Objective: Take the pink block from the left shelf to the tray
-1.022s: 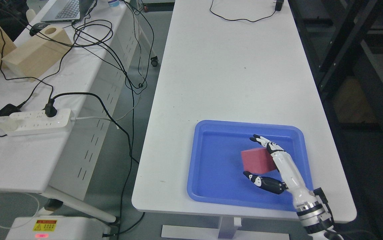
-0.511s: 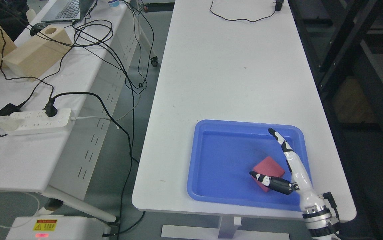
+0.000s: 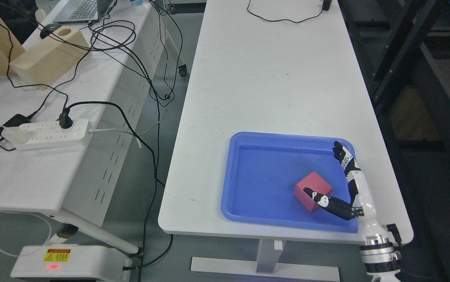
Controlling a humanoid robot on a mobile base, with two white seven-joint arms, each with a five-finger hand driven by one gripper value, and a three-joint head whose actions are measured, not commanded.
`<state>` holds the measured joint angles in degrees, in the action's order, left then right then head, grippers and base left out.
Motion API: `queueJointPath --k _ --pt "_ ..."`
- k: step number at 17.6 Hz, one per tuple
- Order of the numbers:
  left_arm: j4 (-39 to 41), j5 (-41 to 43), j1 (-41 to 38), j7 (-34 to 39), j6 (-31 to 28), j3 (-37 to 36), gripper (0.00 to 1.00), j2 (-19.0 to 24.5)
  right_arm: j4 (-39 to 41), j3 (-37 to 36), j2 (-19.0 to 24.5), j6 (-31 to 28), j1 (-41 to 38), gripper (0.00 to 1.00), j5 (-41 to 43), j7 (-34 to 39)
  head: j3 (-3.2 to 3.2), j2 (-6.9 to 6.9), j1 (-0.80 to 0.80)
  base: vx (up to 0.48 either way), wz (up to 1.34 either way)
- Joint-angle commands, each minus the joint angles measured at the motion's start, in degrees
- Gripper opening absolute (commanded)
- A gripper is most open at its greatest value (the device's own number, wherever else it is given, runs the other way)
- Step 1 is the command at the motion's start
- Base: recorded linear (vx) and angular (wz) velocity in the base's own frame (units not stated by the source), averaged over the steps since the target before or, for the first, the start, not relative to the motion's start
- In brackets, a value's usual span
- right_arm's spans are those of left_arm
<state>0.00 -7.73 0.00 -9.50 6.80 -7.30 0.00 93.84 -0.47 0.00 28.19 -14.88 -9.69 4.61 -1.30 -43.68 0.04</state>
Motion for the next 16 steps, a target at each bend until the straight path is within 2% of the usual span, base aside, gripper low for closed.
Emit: queueJointPath --k 1,4,9,12,16 --pt "1.0 0.0 -1.1 0.0 0.0 0.0 1.0 1.0 -0.1 2.0 -1.0 -4.6 0.7 0.99 19.2 -0.7 0.0 0.0 0.0 -0.137 0.0" --pt "1.0 0.0 -1.1 0.0 0.0 0.0 1.0 1.0 -0.1 2.6 -1.0 -8.0 0.7 0.99 19.7 -0.9 0.0 0.0 0.0 -0.165 0.0" --pt "1.0 0.0 -1.1 0.0 0.0 0.0 1.0 1.0 -0.1 2.9 -1.0 -10.4 2.7 0.99 20.8 -1.2 0.0 0.0 0.0 -0.198 -0.02" --pt "1.0 0.0 -1.1 0.0 0.0 0.0 1.0 1.0 -0.1 5.9 -1.0 -10.9 2.8 0.99 23.7 -2.0 0.0 0.0 0.0 -0.204 -0.09" --pt "1.0 0.0 -1.1 0.0 0.0 0.0 1.0 1.0 -0.1 9.6 -1.0 -11.7 3.3 0.99 24.0 -11.9 0.0 0.0 0.0 -0.177 -0.02"
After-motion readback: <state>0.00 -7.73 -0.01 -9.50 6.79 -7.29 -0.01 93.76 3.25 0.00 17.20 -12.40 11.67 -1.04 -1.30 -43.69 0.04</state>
